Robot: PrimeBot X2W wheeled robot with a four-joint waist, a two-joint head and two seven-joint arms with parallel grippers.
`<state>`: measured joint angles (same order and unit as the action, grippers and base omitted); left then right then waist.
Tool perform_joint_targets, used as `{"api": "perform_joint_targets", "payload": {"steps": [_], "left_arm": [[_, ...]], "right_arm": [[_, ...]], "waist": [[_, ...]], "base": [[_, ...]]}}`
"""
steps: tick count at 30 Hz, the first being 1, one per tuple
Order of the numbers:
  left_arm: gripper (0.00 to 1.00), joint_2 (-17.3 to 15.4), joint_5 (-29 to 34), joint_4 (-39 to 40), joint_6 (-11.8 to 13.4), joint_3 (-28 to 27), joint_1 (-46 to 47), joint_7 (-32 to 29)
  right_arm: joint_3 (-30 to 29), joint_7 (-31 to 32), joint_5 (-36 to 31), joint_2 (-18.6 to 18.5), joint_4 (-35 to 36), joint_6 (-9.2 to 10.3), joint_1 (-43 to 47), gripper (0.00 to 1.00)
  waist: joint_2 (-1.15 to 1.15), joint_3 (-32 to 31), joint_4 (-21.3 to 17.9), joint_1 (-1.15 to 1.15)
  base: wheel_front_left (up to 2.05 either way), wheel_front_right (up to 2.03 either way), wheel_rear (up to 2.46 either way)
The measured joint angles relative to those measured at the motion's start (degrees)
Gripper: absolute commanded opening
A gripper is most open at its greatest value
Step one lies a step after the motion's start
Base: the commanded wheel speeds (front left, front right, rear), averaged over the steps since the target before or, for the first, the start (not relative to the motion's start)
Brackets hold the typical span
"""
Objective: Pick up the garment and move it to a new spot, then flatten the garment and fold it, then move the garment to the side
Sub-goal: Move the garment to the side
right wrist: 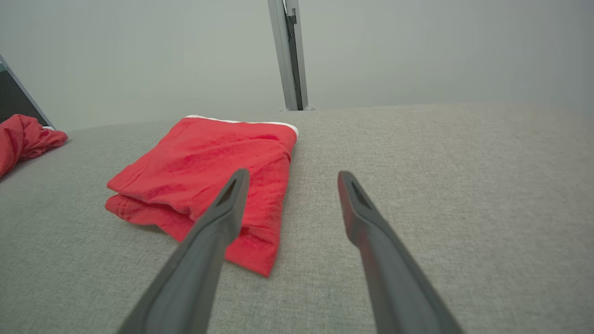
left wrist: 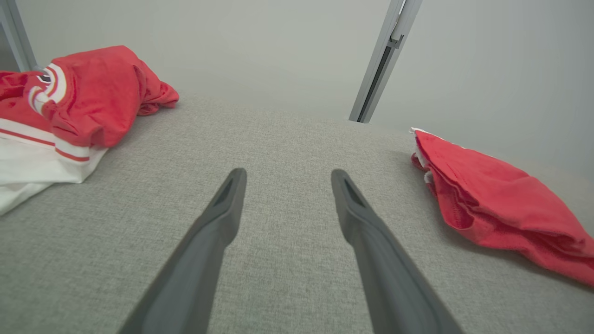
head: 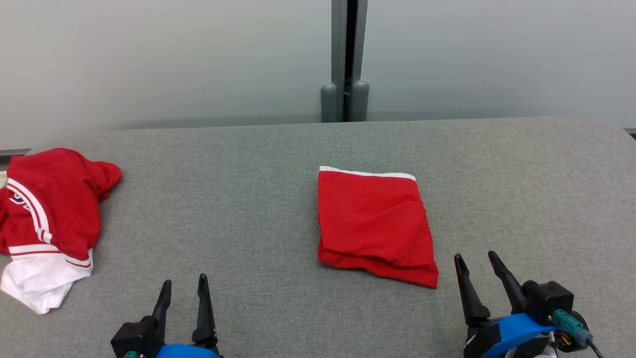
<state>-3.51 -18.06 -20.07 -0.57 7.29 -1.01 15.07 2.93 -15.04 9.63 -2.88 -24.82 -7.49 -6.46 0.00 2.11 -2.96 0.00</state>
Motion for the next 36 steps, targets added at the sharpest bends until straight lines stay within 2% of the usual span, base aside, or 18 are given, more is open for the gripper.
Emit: {"api": "perform_joint_targets", "payload": {"steps": [6, 9, 12, 15, 18, 24, 30, 33, 34, 36], "left_arm": [[1.00, 0.2, 0.4, 0.0, -0.4, -0.3, 0.0, 0.0], [1.00, 0.3, 0.5, 0.0, -0.4, -0.4, 0.3, 0.0], [1.00, 0.3, 0.6, 0.2, -0.5, -0.4, 1.2, 0.0], [1.00, 0.5, 1.0, 0.1, -0.5, -0.3, 1.8, 0.0], [1.00, 0.5, 1.0, 0.2, -0.4, -0.3, 2.6, 0.0], [1.00, 0.6, 0.8, 0.7, -0.3, -0.5, 4.2, 0.0], [1.00, 0.6, 0.4, 1.0, -0.2, -0.7, 5.1, 0.0], [1.00, 0.5, 0.0, 1.4, -0.2, -0.6, 5.9, 0.0], [1.00, 0.6, 0.0, 1.5, 0.0, -0.6, 6.0, 0.0], [1.00, 0.6, 0.2, 1.9, 0.0, -0.6, 6.0, 0.0]], "right_arm": [[0.4, 0.0, -2.1, 0.0, -2.3, 0.00, -0.8, 1.00], [-0.3, 0.5, -4.5, 0.0, -4.4, 0.00, -4.3, 1.00], [-1.8, 3.7, -7.4, 0.0, -5.8, 0.00, -9.3, 1.00], [-2.7, 9.5, -7.6, -0.2, -7.6, 0.00, -13.8, 1.00], [-2.6, 15.9, -6.9, -2.2, -9.3, 0.00, -17.9, 1.00], [1.7, 28.7, -2.1, -6.3, -12.0, 0.00, -23.0, 1.00], [4.8, 35.5, 4.5, -9.8, -13.8, 0.00, -24.8, 1.00], [5.3, 36.7, 7.8, -9.9, -14.3, 0.01, -25.0, 1.00], [5.8, 36.7, 8.2, -10.2, -14.3, 0.01, -25.3, 0.66], [6.4, 36.5, 9.5, -10.8, -14.0, 0.01, -25.9, 0.24]], "waist": [[0.00, 0.6, 0.1, 0.00], [0.00, 1.1, 0.3, 0.00], [0.00, 1.7, 0.6, 0.00], [0.00, 2.3, 1.3, 0.00], [0.00, 3.1, 2.4, 0.00], [0.00, 6.1, 5.1, 0.01], [0.00, 9.6, 8.3, 0.01], [0.00, 11.1, 9.7, 0.01], [0.00, 11.6, 10.0, 0.01], [0.00, 12.3, 10.4, 0.01]], "base": [[0.00, 0.00, 0.00], [0.00, 0.00, 0.00], [0.00, 0.00, 0.00], [0.00, 0.00, 0.00], [0.00, 0.00, 0.00], [0.00, 0.00, 0.00], [0.00, 0.00, 0.00], [0.00, 0.00, 0.00], [0.00, 0.00, 0.00], [0.00, 0.00, 0.00]]}}
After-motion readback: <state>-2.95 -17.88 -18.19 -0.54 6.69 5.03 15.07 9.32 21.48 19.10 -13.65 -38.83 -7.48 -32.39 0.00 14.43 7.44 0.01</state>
